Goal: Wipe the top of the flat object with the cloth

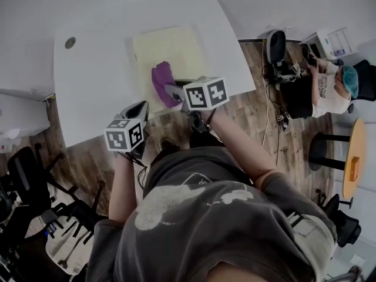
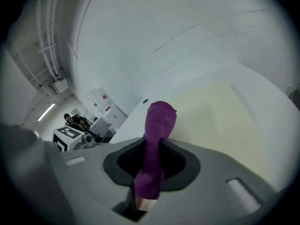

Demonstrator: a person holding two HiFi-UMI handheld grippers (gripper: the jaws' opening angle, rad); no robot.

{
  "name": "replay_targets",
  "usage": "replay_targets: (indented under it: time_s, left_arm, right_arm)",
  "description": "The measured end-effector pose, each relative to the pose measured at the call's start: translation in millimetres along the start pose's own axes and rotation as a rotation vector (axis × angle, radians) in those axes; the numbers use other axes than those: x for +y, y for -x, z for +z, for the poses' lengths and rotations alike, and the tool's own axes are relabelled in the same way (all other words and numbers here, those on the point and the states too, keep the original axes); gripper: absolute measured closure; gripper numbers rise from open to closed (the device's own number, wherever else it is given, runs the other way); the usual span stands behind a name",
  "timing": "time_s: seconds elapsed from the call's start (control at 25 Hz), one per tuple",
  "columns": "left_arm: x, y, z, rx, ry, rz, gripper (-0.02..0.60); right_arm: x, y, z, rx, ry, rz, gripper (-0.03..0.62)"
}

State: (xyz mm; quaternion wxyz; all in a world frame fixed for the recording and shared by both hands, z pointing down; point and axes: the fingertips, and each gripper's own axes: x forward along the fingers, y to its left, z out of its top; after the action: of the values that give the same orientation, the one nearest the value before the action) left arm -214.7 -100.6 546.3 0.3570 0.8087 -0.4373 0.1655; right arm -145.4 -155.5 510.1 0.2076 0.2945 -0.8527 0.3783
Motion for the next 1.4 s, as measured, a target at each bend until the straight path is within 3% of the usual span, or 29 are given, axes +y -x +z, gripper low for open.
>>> replay_targets:
  time_s: [0.24, 0.6, 0.92, 1.4]
  left_arm:
    - [15, 11, -8, -0.012, 0.023, 0.012, 0.581]
    - [6, 7, -17, -0.009, 0.041, 0.021, 0.581]
    - [-13, -2, -13, 0.000, 0.010, 0.046, 0.581]
    - [-37, -19, -11, 0.008, 0.023, 0.089, 0.581]
  right_arm:
    - [36, -26, -24, 0.070, 0.046, 0.061, 0.519]
    - [29, -33, -44, 0.101, 0.084, 0.051, 0.519]
    - [-2, -7, -47, 0.094, 0.077, 0.030, 0.519]
    - [-71, 43, -41, 0.075, 0.031, -0.054, 0.519]
